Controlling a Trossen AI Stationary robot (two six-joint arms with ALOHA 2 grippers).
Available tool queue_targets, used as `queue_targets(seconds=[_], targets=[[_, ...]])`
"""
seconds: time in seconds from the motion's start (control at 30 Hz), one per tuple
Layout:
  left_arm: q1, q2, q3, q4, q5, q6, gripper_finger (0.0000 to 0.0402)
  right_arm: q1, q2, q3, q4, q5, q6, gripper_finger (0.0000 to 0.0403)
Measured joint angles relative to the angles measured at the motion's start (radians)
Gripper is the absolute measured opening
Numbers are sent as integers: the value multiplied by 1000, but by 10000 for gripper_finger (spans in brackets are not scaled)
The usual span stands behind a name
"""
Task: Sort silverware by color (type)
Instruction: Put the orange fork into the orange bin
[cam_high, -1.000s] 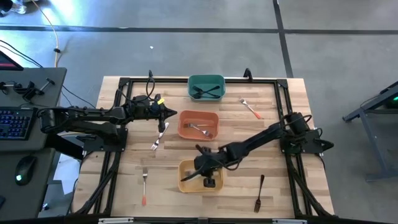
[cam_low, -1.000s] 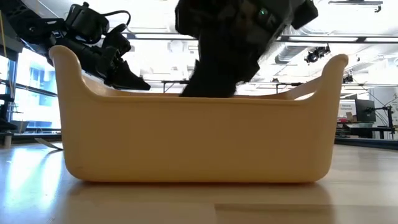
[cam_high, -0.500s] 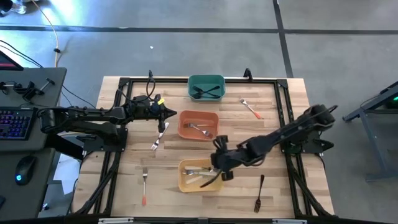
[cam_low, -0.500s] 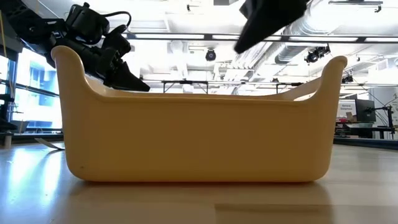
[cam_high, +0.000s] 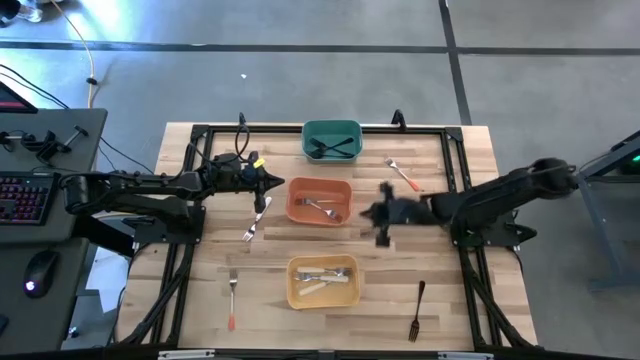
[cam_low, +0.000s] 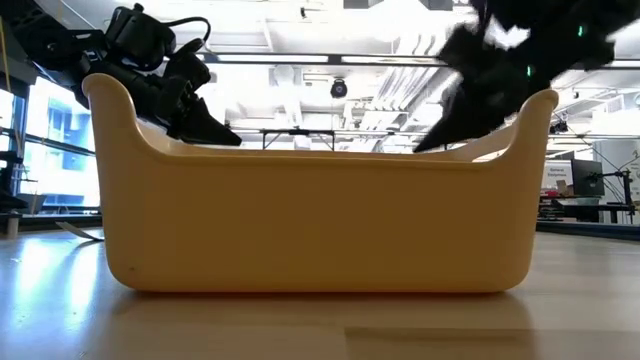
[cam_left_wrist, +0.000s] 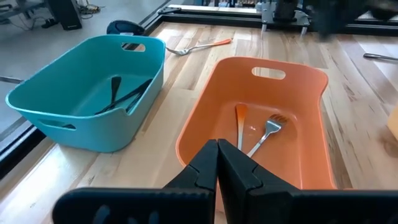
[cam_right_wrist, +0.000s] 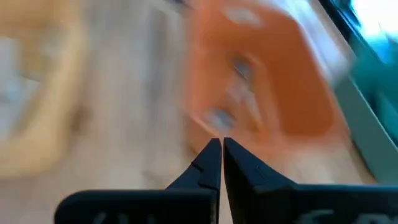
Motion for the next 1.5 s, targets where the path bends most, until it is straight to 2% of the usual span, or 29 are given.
queue_targets(seconds=[0.1, 0.23, 0.33, 0.47, 0.6, 0.8, 0.93, 1.13, 1.33, 1.5], targets=[[1, 0, 0, 3, -3, 0, 1, -133, -96, -73, -57, -2, 80, 0], [2, 0, 0, 3, -3, 0, 1, -334, -176, -84, -225, -1, 185, 0], [1, 0, 0, 3, -3, 0, 1, -466, -181, -67, -331, -1, 237, 1], [2, 0, 0, 3, -3, 0, 1, -590, -159, -61, -372, -2, 223, 4], [2, 0, 0, 3, -4, 0, 1, -677, -122, -61, -373, -10, 191, 37], [2, 0, 0, 2, -4, 0, 1, -765, -40, -61, -343, -71, 143, 115], [2, 0, 0, 2, -4, 0, 1, -808, 24, -61, -295, -92, 129, 136], [2, 0, 0, 1, -4, 4, 1, -871, 127, -61, -230, -113, 118, 138], [2, 0, 0, 0, -4, 5, 1, -889, 177, -57, -200, -124, 119, 136], [2, 0, 0, -3, -4, 8, 1, -889, 186, -57, -201, -142, 121, 94]])
